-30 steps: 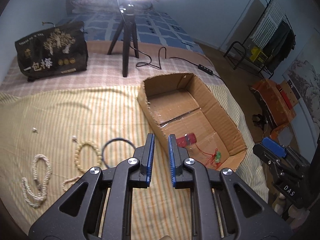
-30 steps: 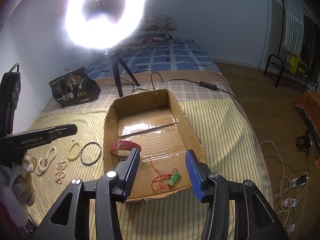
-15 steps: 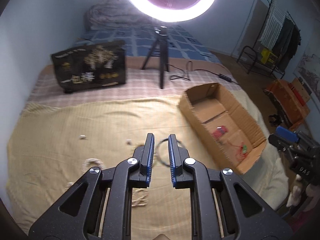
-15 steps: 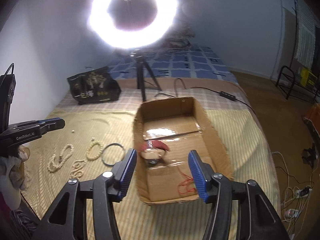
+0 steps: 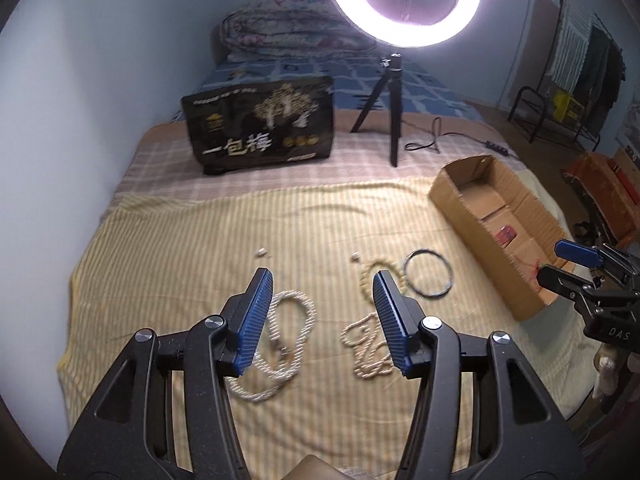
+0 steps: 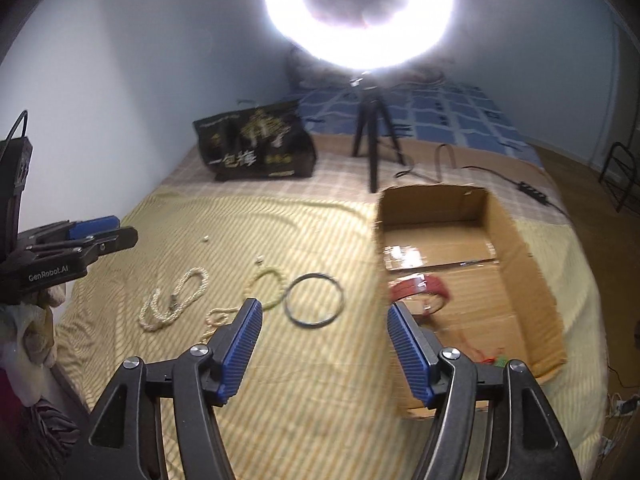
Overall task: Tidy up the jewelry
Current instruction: 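Open both tools and move the left tool to the white pearl necklace, then grasp the white pearl necklace with the left tool while the right tool grasps the black bangle, then lift and carry the necklace with the left tool over the box while the right tool carries the bangle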
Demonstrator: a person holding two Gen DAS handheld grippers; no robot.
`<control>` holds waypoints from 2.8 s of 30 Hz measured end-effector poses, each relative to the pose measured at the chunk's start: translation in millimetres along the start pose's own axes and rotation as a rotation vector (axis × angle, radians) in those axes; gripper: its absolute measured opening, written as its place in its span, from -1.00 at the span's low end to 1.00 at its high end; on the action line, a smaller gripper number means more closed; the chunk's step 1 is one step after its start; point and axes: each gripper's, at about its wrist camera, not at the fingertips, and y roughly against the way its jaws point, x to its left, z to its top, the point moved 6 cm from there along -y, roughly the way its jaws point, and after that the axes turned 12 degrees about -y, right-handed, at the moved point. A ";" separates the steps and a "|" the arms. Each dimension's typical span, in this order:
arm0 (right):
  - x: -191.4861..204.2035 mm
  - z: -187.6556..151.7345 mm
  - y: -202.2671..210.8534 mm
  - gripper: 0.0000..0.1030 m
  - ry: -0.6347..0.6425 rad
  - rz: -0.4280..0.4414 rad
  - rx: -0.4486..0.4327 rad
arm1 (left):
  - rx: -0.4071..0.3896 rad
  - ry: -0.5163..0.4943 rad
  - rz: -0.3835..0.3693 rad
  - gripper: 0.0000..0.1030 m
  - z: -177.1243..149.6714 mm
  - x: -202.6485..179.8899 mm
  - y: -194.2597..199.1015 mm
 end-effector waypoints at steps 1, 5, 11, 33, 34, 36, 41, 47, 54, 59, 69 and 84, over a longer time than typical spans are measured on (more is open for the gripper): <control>2.7 -1.2 -2.1 0.31 0.006 0.002 0.005 | 0.006 0.006 0.006 0.04 -2.7 5.6 -0.5; 17.9 -8.0 -18.1 0.31 0.032 0.013 0.034 | 0.034 0.033 0.032 0.04 -13.7 24.3 -4.3; 25.3 -18.4 -45.6 0.31 0.036 0.003 0.087 | 0.098 0.110 0.033 0.04 -28.5 52.1 -18.5; 23.6 -40.1 -99.8 0.09 0.078 -0.053 0.231 | 0.350 0.240 -0.041 -0.19 -121.8 87.6 -80.0; 23.7 -40.0 -101.0 0.08 0.077 -0.054 0.232 | 0.357 0.235 -0.045 -0.19 -124.7 85.7 -82.2; 24.3 -40.2 -103.8 0.07 0.076 -0.058 0.236 | 0.368 0.222 -0.039 -0.19 -128.4 82.4 -87.2; 25.9 -40.8 -110.0 0.05 0.077 -0.059 0.243 | 0.372 0.181 -0.007 -0.19 -127.2 74.3 -98.2; 26.9 -41.0 -121.9 0.00 0.077 -0.059 0.254 | 0.332 0.159 0.043 -0.20 -119.7 69.3 -110.4; 31.8 -38.3 -137.6 -0.01 0.086 -0.073 0.259 | 0.299 0.154 0.053 -0.48 -113.7 69.4 -115.3; 37.5 -34.2 -150.5 -0.02 0.112 -0.087 0.260 | 0.302 0.179 0.037 -0.83 -108.5 66.0 -117.8; 41.4 -26.2 -162.1 -0.60 0.149 -0.119 0.268 | 0.302 0.253 -0.017 -0.89 -108.3 76.8 -115.3; 53.9 -21.4 -122.9 -0.98 0.118 -0.054 0.192 | 0.149 0.318 -0.094 -0.90 -71.6 82.0 -55.6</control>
